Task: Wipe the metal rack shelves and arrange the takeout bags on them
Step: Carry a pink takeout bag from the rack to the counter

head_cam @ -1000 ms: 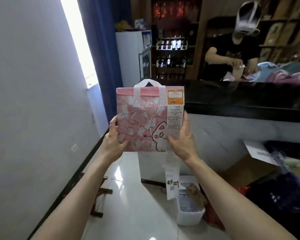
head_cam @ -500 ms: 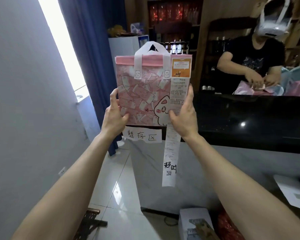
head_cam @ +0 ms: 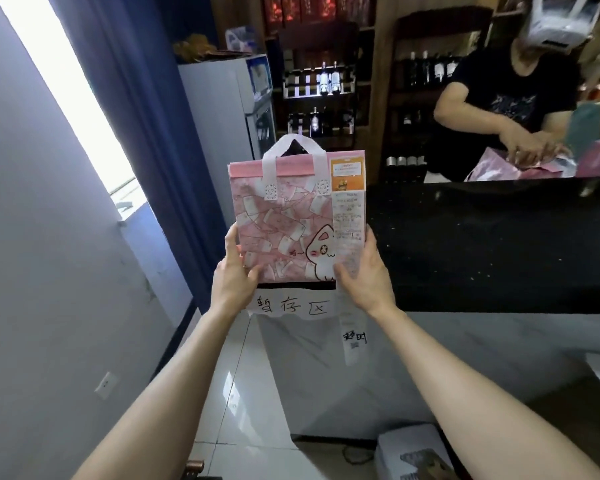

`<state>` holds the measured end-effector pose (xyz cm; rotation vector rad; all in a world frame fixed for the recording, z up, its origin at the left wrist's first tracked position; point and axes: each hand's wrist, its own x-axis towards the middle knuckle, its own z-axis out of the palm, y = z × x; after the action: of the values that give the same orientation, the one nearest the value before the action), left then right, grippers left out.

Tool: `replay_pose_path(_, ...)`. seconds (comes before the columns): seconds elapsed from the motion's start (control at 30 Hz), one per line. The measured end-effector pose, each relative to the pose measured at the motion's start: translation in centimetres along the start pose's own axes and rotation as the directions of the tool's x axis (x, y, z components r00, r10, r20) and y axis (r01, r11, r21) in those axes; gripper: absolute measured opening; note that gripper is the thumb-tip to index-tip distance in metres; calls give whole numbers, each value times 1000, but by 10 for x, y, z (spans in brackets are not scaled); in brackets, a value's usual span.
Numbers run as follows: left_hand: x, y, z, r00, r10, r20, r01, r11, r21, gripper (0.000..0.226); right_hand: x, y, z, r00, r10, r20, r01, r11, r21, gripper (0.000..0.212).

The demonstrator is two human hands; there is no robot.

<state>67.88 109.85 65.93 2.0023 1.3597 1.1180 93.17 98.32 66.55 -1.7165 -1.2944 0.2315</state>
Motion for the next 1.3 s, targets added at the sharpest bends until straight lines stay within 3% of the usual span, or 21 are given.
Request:
replay_pose_path(0.3,10,-16,-7,996,35,87,-27,995,-93,104,-14,-3,-12,985,153,-74,-156,987,-31,114)
replay_pose_path(0.43,9,-25,-16,992,70,109,-59,993,-99,89,-36,-19,-26,938,-55,-342,3,989,-151,90)
replay_pose_path(0.5,4,-30,-22,990,86,116,-73,992,-107,84,-44,-34,-29,904,-186,-386,122,975,-184,74)
replay_pose_path(0.6,-5,-38,-38,989,75,125,-68,996,-62,75,-51,-59,-21,929,-288,-232,259,954,-150,56)
replay_pose_path(0.73,-22,-59,-71,984,8,177,-33,990,139,61,-52,-75,16,928,-328,177,351,929,-116,45)
replay_pose_path(0.87,-60,-87,-116,953,-182,244,83,926,368,50,-50,-74,76,757,-296,583,425,900,-94,50)
replay_pose_path(0.97,-110,-106,-150,916,-334,221,219,880,421,47,-56,-73,125,583,-253,772,482,872,-78,57)
replay_pose_path(1.13,-216,-128,-187,808,-584,81,496,748,442,47,-85,-61,197,312,-191,931,561,828,-18,62)
replay_pose_path(1.3,-341,-133,-208,605,-792,-74,751,538,383,47,-146,-84,259,59,-248,967,641,752,154,62)
